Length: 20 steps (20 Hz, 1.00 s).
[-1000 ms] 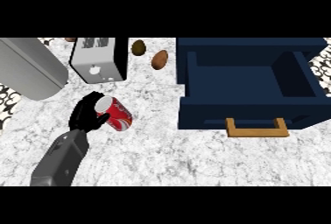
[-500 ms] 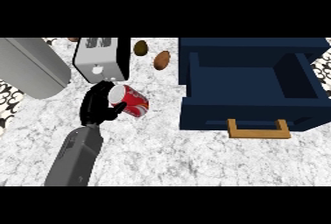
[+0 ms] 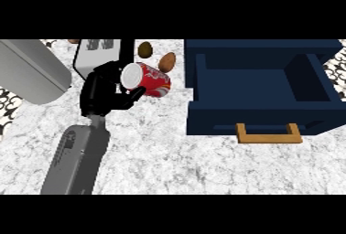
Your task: Pick up the can, place it into the drawer and close the drawer
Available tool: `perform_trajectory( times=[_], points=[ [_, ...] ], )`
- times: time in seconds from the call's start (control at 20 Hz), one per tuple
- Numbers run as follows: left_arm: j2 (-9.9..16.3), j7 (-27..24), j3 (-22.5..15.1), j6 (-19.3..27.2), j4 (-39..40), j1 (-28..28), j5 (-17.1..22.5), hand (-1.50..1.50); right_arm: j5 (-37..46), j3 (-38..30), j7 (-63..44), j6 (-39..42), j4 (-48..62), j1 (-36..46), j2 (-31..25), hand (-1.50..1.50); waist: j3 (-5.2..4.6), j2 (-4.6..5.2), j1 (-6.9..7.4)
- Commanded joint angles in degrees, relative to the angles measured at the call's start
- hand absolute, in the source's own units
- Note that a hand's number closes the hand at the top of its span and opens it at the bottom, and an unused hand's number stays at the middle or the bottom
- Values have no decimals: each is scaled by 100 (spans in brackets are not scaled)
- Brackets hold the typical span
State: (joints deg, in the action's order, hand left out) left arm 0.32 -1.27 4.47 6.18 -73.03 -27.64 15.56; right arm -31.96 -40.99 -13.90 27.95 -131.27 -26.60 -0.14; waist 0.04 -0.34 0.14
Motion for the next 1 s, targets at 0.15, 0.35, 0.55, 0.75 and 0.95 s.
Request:
perform_trajectory(
  times=[0.15,0.35,0.55,0.75,0.95],
  points=[
    [-31,1024,-467,827,-1000,-348,-306,150,-23,154,81,-86,-200,-287,12,-150,-3,17,-57],
    [-31,936,-781,1439,-440,-1077,-271,150,-434,-225,-164,32,105,-17,-329,-150,-4,31,-91],
    [-31,982,-978,1781,-49,-1619,-164,150,-305,-30,45,63,6,-218,-153,-150,-3,34,-127],
    [-32,813,-952,1981,745,-2444,-107,150,41,214,-86,-242,419,438,-275,-150,-2,61,-129],
    [-32,1190,-975,2141,713,-2689,1,150,-129,60,-86,-53,-80,-62,-5,-150,-3,35,-129]
  ],
)
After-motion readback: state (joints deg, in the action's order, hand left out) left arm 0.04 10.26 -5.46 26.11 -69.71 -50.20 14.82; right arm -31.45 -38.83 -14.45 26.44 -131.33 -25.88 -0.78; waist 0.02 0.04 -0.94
